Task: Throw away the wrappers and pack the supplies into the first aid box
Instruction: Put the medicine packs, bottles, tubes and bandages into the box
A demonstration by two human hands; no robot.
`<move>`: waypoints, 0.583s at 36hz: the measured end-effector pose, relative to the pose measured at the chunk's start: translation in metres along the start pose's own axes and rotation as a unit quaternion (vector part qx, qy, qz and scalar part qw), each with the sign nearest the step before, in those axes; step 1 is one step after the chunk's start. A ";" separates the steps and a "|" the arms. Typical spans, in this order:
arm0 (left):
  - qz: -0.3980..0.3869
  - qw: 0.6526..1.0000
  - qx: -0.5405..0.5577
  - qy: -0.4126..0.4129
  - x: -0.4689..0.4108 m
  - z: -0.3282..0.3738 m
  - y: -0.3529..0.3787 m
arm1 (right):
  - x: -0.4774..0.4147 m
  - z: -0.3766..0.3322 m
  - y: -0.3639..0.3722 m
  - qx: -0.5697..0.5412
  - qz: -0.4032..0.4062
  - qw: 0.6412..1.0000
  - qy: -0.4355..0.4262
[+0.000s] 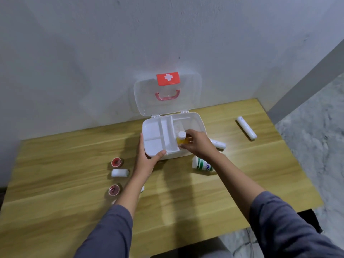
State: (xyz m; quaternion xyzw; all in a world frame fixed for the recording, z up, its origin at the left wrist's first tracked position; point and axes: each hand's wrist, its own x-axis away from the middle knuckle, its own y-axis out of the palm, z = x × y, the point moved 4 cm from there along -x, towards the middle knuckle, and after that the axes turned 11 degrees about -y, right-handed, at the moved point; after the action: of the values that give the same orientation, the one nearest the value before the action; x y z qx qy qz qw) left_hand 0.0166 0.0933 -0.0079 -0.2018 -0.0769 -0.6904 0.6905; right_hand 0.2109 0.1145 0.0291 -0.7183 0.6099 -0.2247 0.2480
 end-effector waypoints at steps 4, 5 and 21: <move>0.004 1.000 0.005 -0.002 0.000 0.000 0.000 | 0.003 -0.002 -0.006 -0.015 0.036 0.999 -0.010; 0.004 1.000 0.006 -0.003 0.000 0.000 0.000 | 0.005 -0.003 -0.007 -0.015 0.037 0.999 -0.013; -0.011 1.000 0.005 0.012 0.000 -0.001 0.000 | 0.110 0.076 -0.006 0.077 0.093 0.992 0.027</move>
State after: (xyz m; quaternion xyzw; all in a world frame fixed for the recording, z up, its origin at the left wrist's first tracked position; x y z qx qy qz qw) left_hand 0.0162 0.0932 -0.0091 -0.1892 -0.0745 -0.6999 0.6847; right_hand 0.2806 0.0127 -0.0241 -0.6310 0.6612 -0.2665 0.3062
